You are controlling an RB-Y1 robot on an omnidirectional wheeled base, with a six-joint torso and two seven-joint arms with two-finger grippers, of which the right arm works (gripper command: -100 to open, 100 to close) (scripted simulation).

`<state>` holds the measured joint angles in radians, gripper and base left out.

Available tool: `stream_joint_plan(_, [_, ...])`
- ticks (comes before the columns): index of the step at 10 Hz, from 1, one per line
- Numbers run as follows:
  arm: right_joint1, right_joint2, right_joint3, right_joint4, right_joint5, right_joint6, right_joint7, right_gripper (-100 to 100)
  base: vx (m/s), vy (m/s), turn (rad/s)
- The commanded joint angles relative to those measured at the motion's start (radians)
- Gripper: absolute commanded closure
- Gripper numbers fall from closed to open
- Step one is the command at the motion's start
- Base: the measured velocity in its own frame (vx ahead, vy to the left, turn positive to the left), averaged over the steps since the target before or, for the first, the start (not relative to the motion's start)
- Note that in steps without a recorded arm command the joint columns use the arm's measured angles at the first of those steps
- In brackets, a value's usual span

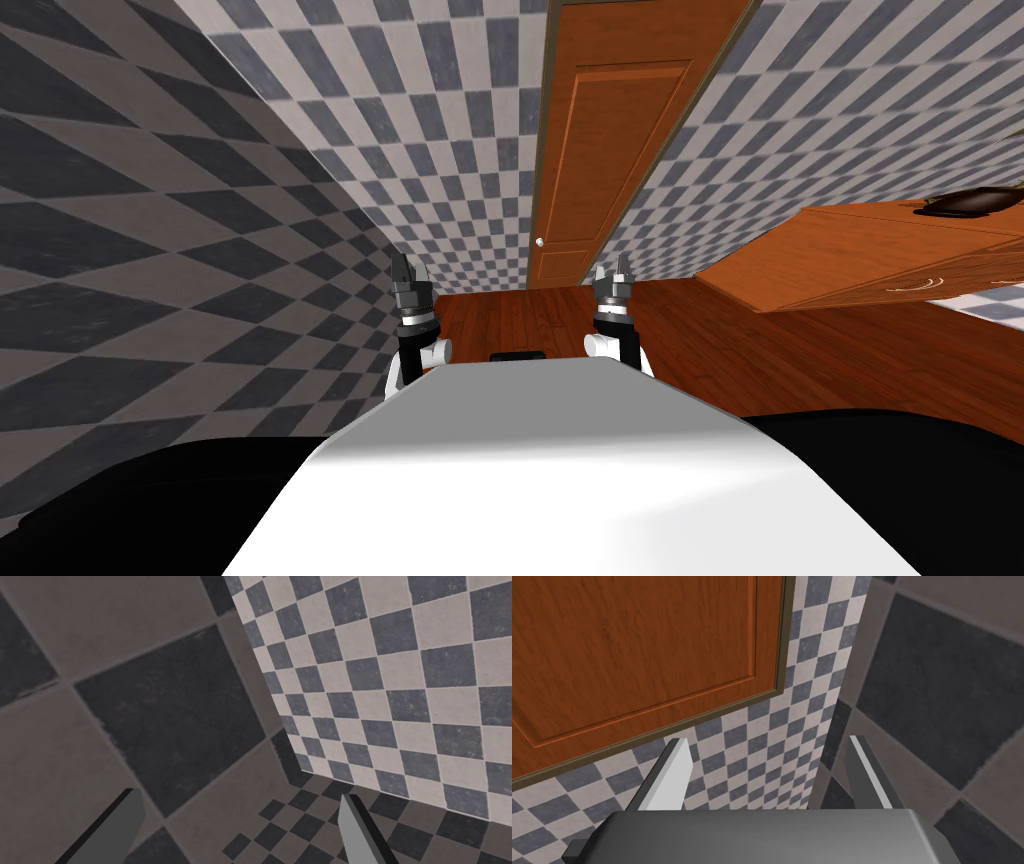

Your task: Pull the door open

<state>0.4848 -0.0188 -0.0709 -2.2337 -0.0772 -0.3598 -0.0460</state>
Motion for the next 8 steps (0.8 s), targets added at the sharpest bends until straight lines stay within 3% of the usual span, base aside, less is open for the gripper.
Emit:
stream_joint_plan(1, [-0.011, -0.010, -0.004, 0.033, 0.013, -0.011, 0.029, -100, 0.084, 0.001, -0.012])
stream_joint_plan(8, [-0.060, -0.041, -0.022, 0.177, 0.069, -0.057, 0.155, -100, 0.126, -0.005, -0.008])
